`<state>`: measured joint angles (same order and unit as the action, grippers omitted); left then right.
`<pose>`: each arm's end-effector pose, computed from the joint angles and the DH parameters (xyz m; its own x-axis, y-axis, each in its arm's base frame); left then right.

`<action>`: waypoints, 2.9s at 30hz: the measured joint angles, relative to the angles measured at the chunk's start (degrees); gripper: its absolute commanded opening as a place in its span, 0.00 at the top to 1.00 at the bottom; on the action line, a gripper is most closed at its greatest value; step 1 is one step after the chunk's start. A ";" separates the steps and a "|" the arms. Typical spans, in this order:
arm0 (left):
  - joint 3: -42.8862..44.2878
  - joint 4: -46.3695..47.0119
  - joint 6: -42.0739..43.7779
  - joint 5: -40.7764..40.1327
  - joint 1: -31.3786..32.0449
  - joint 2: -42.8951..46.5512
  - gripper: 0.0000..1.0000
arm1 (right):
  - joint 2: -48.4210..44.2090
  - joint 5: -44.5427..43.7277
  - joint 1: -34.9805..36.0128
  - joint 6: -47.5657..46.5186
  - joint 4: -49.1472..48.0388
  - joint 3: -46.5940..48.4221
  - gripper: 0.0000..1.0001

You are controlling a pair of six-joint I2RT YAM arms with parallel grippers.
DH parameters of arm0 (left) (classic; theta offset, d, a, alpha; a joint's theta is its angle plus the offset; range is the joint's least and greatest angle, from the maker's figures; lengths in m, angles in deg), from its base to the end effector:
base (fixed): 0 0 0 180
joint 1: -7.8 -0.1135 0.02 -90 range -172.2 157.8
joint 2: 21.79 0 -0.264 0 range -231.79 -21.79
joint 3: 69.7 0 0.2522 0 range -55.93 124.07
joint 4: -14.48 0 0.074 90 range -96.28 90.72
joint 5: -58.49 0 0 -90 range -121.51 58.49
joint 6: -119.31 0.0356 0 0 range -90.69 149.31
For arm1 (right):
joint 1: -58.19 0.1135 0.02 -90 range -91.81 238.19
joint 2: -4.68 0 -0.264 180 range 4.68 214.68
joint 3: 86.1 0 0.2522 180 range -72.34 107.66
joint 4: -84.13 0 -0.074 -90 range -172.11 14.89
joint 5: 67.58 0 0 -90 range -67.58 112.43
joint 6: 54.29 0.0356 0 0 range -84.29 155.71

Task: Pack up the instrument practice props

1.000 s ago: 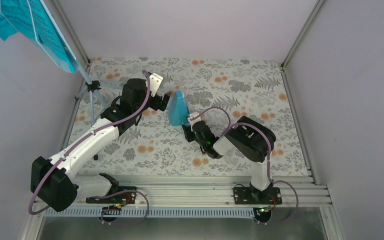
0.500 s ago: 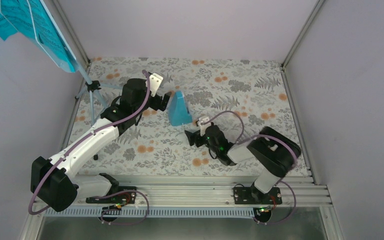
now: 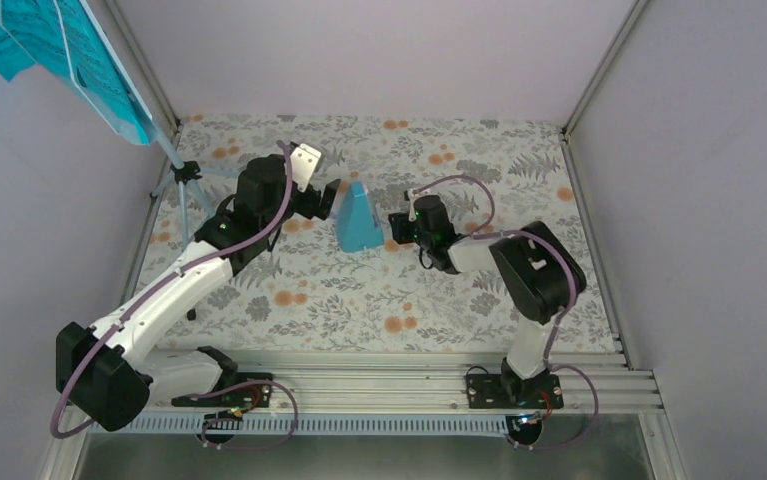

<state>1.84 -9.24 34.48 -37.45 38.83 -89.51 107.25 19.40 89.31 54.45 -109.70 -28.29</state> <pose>0.2371 -0.1383 0.3374 -0.2518 0.2561 -0.9333 0.4539 0.8830 0.1198 0.3010 0.1795 0.1373 -0.5701 0.0306 -0.8210 -0.3107 0.9170 0.2499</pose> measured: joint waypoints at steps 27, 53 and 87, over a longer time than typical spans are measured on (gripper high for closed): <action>-1.88 1.40 -1.07 -4.90 -0.20 3.91 0.00 | -13.90 15.41 8.63 -14.67 2.86 -2.93 0.00; -2.73 2.21 -1.49 -7.04 -2.43 5.55 0.00 | 8.96 23.08 10.05 -27.58 20.35 34.42 0.49; -2.73 2.19 -1.49 -7.17 -2.43 5.90 0.00 | -13.27 -28.09 -18.38 11.37 31.17 10.93 0.00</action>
<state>-0.89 -7.05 33.00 -44.62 36.40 -83.61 93.98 -8.69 70.92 65.82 -78.53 -17.36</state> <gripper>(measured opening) 0.999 0.994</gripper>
